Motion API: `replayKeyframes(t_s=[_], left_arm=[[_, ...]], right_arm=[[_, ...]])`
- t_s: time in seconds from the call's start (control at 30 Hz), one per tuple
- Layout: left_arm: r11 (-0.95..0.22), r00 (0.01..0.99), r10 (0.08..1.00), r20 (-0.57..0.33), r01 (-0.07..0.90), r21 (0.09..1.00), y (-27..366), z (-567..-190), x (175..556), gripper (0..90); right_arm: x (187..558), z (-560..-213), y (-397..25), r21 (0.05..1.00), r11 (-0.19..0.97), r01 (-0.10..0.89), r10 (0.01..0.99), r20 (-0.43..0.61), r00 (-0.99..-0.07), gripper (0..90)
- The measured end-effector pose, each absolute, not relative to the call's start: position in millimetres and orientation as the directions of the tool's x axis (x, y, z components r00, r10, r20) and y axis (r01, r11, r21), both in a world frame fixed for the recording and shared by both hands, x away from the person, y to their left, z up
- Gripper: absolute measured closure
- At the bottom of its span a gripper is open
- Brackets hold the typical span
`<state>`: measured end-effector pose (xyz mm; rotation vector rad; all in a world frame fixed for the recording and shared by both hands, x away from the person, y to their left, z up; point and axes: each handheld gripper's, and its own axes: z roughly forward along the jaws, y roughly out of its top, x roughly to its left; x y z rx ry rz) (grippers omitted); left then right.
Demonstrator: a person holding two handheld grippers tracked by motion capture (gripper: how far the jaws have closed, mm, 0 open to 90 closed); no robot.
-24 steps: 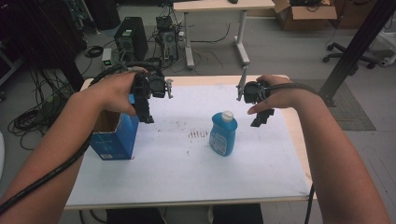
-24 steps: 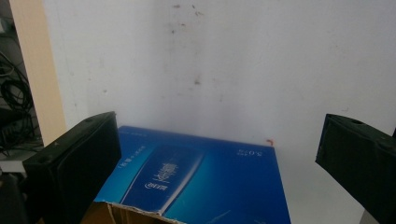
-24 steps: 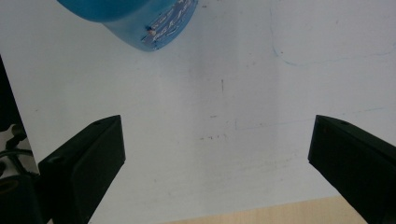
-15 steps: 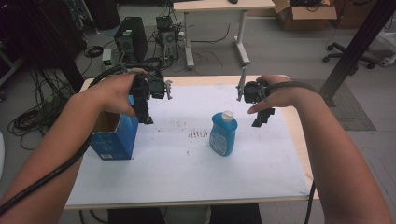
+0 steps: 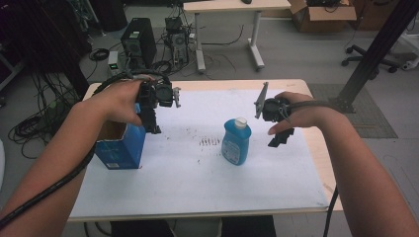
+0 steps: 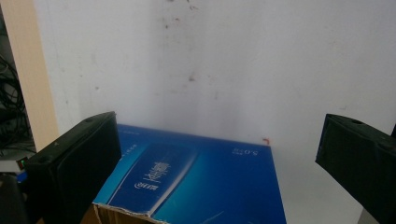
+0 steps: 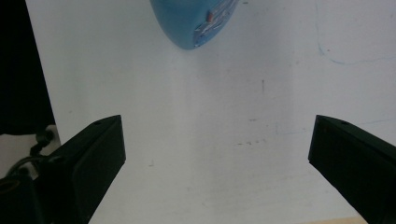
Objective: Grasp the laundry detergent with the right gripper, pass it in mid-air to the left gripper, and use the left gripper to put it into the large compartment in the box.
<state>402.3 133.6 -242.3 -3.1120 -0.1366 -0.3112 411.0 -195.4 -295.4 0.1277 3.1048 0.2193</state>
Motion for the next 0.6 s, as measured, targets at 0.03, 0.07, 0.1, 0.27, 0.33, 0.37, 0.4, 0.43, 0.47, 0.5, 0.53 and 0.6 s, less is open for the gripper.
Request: replayKeyframes(t_s=[0.03,0.07,0.1,0.27,0.33,0.37,0.4,0.43,0.47,0.5,0.53,0.6], left_arm=[[-0.996,0.976,0.086,0.199,0.088,0.001,134,-244,402,0.2],[-0.996,0.977,0.086,0.197,0.088,0.001,134,-244,402,0.2],[-0.996,0.978,0.083,0.193,0.085,-0.004,133,-244,402,0.2],[-0.996,0.978,0.083,0.192,0.084,0.001,133,-246,402,0.2],[-0.997,0.978,0.080,0.193,0.081,0.003,133,-246,402,0.2],[-0.997,0.978,0.077,0.194,0.078,0.005,133,-246,401,0.2],[-0.997,0.978,0.077,0.194,0.078,0.005,133,-246,401,0.2],[-0.997,0.978,0.076,0.193,0.077,0.002,133,-246,401,0.2],[-0.997,0.978,0.078,0.194,0.079,0.005,133,-247,401,0.2],[-0.997,0.978,0.076,0.193,0.077,0.000,133,-247,401,0.2],[-0.997,0.978,0.077,0.194,0.077,0.006,133,-247,401,0.2],[-0.997,0.978,0.076,0.194,0.076,0.006,133,-248,401,0.2]], right_arm=[[411,-295,-195,0.141,0.987,0.080,0.084,-0.021,-0.996,4.2],[407,-298,-198,0.160,0.983,0.086,0.088,-0.007,-0.996,4.3],[407,-298,-198,0.160,0.983,0.086,0.088,-0.007,-0.996,4.3],[399,-304,-201,0.180,0.979,0.094,0.095,0.002,-0.995,4.1],[398,-305,-201,0.183,0.979,0.093,0.094,0.003,-0.996,4.1],[395,-307,-201,0.185,0.978,0.093,0.094,0.003,-0.996,4.1],[394,-307,-201,0.183,0.979,0.089,0.090,0.004,-0.996,4.1],[394,-307,-201,0.183,0.979,0.089,0.090,0.004,-0.996,4.1],[393,-309,-200,0.186,0.978,0.090,0.090,0.005,-0.996,4.1],[392,-310,-200,0.186,0.978,0.089,0.090,0.005,-0.996,4.0],[391,-310,-200,0.185,0.978,0.094,0.094,0.008,-0.996,3.9],[390,-312,-199,0.191,0.977,0.090,0.089,0.011,-0.996,4.0]])
